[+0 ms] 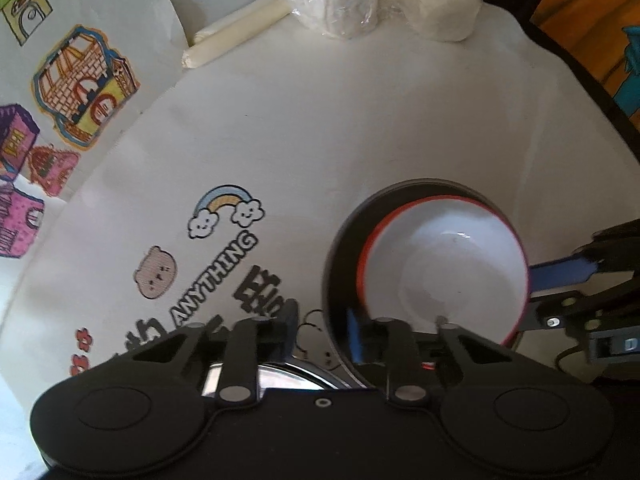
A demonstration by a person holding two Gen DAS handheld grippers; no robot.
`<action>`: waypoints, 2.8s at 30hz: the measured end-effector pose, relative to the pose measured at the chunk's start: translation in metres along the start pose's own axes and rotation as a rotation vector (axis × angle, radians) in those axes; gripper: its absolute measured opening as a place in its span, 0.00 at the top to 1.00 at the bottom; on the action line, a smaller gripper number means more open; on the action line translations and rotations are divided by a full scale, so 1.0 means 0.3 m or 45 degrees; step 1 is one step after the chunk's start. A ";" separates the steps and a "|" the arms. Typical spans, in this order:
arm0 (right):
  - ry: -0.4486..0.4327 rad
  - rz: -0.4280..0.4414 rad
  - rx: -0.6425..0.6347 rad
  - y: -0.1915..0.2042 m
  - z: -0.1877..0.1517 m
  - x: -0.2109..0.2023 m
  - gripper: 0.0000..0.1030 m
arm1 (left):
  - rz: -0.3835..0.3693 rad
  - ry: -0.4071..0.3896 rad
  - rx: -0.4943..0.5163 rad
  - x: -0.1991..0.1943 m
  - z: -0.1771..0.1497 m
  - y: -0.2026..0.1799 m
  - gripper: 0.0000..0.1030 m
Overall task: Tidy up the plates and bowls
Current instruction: 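Close both grippers on opposite sides of the stack's steel rim, then lift the whole bowl and plate stack with both grippers and carry it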
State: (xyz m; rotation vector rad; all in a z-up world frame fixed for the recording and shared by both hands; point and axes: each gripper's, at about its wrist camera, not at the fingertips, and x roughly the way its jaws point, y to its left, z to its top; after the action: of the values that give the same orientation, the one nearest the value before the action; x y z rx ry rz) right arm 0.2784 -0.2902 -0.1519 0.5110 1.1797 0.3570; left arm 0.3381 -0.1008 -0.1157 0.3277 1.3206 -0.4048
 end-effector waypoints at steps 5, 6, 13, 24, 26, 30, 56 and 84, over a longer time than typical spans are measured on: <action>0.041 -0.025 -0.009 0.032 0.012 0.018 0.68 | -0.016 -0.017 -0.031 0.000 -0.012 -0.009 0.89; 0.047 -0.030 -0.016 0.038 0.014 0.021 0.69 | -0.019 -0.018 -0.044 -0.002 -0.016 -0.009 0.89; 0.069 -0.015 0.022 0.034 0.016 0.039 0.69 | -0.035 -0.023 -0.132 0.008 -0.018 0.008 0.89; 0.067 -0.004 0.040 0.035 0.023 0.044 0.74 | -0.048 -0.037 -0.179 0.009 -0.025 0.017 0.88; 0.064 -0.013 0.032 0.037 0.023 0.042 0.74 | -0.044 -0.042 -0.181 0.009 -0.027 0.015 0.88; 0.056 -0.025 0.029 0.043 0.022 0.041 0.75 | -0.036 -0.047 -0.191 0.005 -0.031 0.009 0.88; -0.018 -0.085 0.088 0.020 0.008 0.004 0.81 | -0.120 -0.062 -0.297 -0.024 -0.054 -0.006 0.90; -0.086 -0.074 -0.068 0.105 -0.001 -0.027 0.81 | -0.151 -0.216 -0.388 -0.165 -0.141 0.077 0.92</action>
State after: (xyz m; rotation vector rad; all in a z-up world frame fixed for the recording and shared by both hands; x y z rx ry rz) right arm 0.2754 -0.2681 -0.1281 0.4378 1.1142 0.3181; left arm 0.3027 -0.0561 -0.0767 -0.0396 1.2164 -0.3167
